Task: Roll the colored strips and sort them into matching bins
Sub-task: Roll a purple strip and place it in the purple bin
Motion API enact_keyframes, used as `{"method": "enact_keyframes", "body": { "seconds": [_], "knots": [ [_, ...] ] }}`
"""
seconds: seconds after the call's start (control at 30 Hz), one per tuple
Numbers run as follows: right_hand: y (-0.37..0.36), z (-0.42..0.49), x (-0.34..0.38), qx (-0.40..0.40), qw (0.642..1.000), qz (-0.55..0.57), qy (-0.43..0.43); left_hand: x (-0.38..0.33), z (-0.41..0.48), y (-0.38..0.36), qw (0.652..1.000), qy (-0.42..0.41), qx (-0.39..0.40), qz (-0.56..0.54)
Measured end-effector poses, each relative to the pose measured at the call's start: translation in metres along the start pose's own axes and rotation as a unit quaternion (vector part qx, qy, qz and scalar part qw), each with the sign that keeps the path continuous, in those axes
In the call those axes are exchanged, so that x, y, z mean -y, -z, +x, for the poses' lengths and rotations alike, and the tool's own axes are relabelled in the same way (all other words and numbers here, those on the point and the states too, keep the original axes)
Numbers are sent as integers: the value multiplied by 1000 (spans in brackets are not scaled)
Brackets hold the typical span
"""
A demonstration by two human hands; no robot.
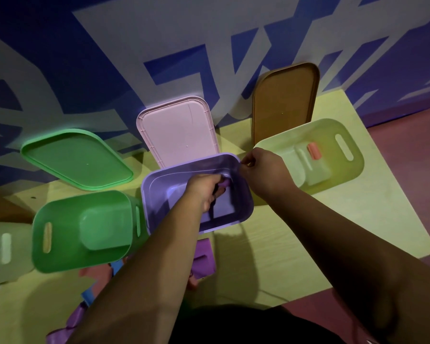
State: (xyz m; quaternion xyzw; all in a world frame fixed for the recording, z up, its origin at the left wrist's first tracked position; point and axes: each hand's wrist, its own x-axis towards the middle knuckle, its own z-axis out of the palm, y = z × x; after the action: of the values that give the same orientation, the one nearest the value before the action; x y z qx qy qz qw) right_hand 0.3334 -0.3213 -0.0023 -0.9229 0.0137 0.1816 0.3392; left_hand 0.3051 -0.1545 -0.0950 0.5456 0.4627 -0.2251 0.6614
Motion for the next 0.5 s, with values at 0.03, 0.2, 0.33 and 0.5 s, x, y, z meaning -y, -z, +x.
{"method": "enact_keyframes", "body": {
  "seconds": [0.03, 0.2, 0.33, 0.5],
  "knots": [
    [0, 0, 0, 0, 1000, 2, -1, 1, 0, 1, 1000, -4, -10, 0],
    [2, -1, 2, 1, 1000, 3, 0, 5, 0, -1, 999, -9, -46, 19],
    [2, -1, 2, 3, 1000, 5, -2, 5, -2, -9, 999, 3, -43, -32],
    [0, 0, 1, 4, 1000, 7, -2, 8, 7, -13, 998, 16, -44, -36]
  ]
}}
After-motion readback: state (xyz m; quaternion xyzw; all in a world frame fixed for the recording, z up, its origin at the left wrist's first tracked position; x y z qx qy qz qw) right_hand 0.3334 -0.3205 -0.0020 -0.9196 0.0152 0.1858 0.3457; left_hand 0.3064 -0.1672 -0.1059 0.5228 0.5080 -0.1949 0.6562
